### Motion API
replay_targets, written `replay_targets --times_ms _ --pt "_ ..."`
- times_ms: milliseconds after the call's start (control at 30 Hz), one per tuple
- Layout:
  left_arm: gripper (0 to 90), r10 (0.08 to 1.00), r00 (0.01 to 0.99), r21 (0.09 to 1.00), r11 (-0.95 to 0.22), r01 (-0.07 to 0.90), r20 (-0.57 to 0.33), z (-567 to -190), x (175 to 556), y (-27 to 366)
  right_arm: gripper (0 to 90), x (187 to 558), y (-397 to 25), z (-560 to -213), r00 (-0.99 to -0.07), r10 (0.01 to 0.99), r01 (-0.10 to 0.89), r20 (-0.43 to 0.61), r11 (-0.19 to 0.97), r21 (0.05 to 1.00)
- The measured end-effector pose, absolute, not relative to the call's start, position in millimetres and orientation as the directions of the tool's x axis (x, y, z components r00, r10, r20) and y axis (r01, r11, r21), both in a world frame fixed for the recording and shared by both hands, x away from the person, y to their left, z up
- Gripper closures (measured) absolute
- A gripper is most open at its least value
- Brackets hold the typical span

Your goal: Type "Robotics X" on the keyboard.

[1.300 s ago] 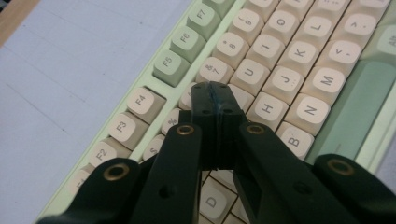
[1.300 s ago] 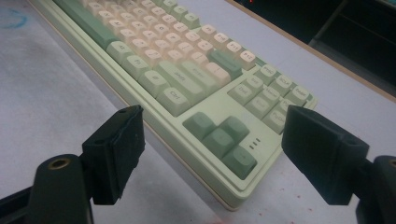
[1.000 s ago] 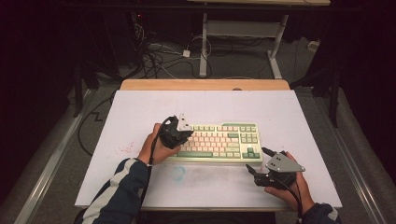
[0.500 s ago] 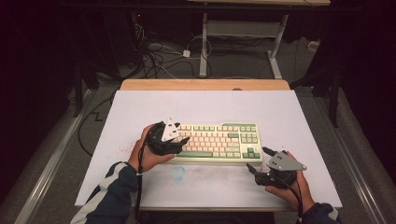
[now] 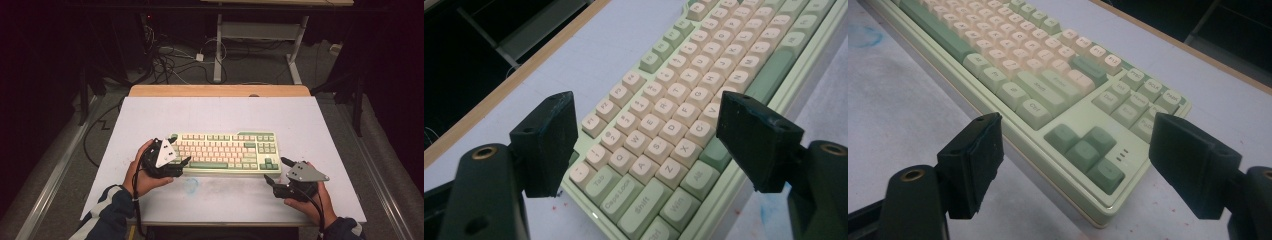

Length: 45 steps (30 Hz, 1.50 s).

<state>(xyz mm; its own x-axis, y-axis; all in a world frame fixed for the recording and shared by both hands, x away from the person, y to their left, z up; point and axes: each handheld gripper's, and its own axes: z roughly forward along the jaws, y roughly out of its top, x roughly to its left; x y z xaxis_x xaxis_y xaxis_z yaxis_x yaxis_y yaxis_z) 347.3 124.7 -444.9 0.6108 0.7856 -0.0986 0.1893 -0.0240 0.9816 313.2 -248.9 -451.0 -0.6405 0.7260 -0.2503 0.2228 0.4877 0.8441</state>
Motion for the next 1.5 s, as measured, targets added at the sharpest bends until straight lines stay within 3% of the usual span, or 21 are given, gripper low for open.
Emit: replay_targets --times_ms 367,700,1133,1500 --pt "19.8 0.819 0.569 0.978 -0.054 0.201 -0.071 -458 339 144 23.9 316 -246 -451 -0.640 0.722 0.219 -0.262 0.498 0.839" --pt "19.3 0.839 0.538 0.970 -0.061 0.237 -0.079 -471 329 156 32.5 324 -233 -451 -0.644 0.716 0.217 -0.271 0.510 0.832" --pt "18.7 0.859 0.504 0.967 -0.046 0.252 -0.091 -472 322 167 86.7 332 -219 -438 -0.735 0.644 0.206 -0.213 0.511 0.835" --pt "17.6 0.866 0.492 0.961 -0.053 0.270 -0.091 -475 319 173 90.0 364 -189 -431 -0.769 0.607 0.221 -0.200 0.547 0.808"
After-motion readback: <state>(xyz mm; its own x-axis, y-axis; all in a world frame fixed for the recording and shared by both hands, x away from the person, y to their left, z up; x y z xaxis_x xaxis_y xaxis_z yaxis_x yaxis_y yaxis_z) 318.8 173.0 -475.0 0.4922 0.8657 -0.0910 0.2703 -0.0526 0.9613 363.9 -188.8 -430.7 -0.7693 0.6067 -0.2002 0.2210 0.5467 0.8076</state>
